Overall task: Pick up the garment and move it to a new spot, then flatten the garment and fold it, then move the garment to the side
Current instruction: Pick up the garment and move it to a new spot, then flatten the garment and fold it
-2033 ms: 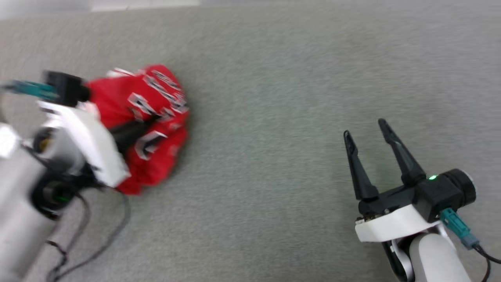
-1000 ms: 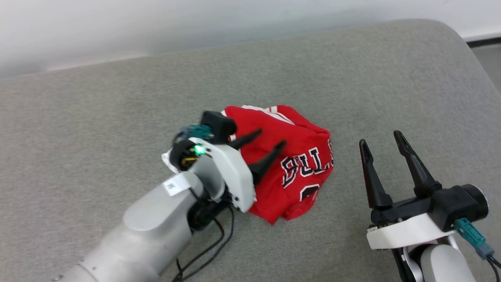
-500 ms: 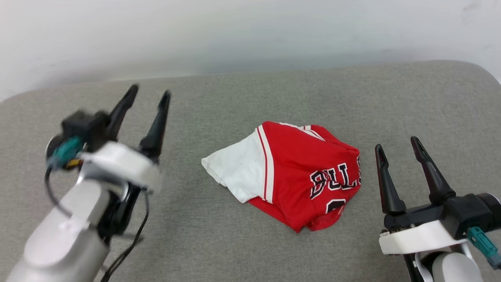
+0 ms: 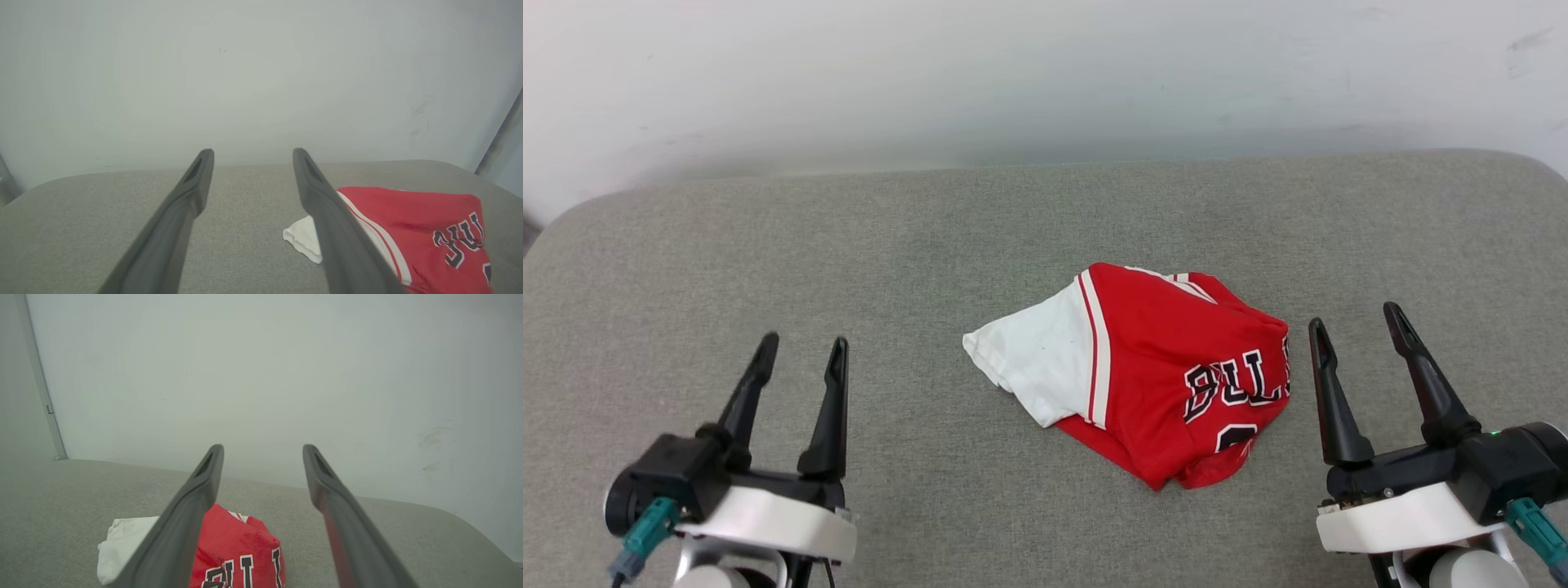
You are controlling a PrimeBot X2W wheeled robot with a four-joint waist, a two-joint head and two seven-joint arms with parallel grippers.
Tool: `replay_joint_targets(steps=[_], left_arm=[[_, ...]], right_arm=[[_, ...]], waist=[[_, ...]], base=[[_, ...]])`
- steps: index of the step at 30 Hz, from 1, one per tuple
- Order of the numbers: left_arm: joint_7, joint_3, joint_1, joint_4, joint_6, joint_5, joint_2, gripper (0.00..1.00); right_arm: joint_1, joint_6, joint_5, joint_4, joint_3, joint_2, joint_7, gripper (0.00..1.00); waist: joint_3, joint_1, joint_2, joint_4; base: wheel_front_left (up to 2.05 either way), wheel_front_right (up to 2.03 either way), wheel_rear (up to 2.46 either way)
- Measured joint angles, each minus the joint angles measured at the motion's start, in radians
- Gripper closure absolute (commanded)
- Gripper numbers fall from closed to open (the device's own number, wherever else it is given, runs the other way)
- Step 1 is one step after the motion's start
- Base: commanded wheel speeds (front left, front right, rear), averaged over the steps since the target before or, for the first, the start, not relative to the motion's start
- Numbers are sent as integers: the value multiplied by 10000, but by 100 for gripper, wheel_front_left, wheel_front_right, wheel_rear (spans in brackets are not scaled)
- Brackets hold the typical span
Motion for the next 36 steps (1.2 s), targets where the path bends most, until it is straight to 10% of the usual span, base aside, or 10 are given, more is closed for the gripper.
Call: replay_joint_targets(steps=[16,36], left_arm=[[468,255,-40,725,-1722,729,-508,0],[9975,-1996,-5975,2140,-2073,-2512,1653,0]], right_arm=[[-207,0,56,-445,94,0,0,0],[-957,0,721,-788,226,-2,0,0]], waist=[[691,0,0,-503],[2843,3,0,-1457]], base=[[0,0,0],[0,0,0]])
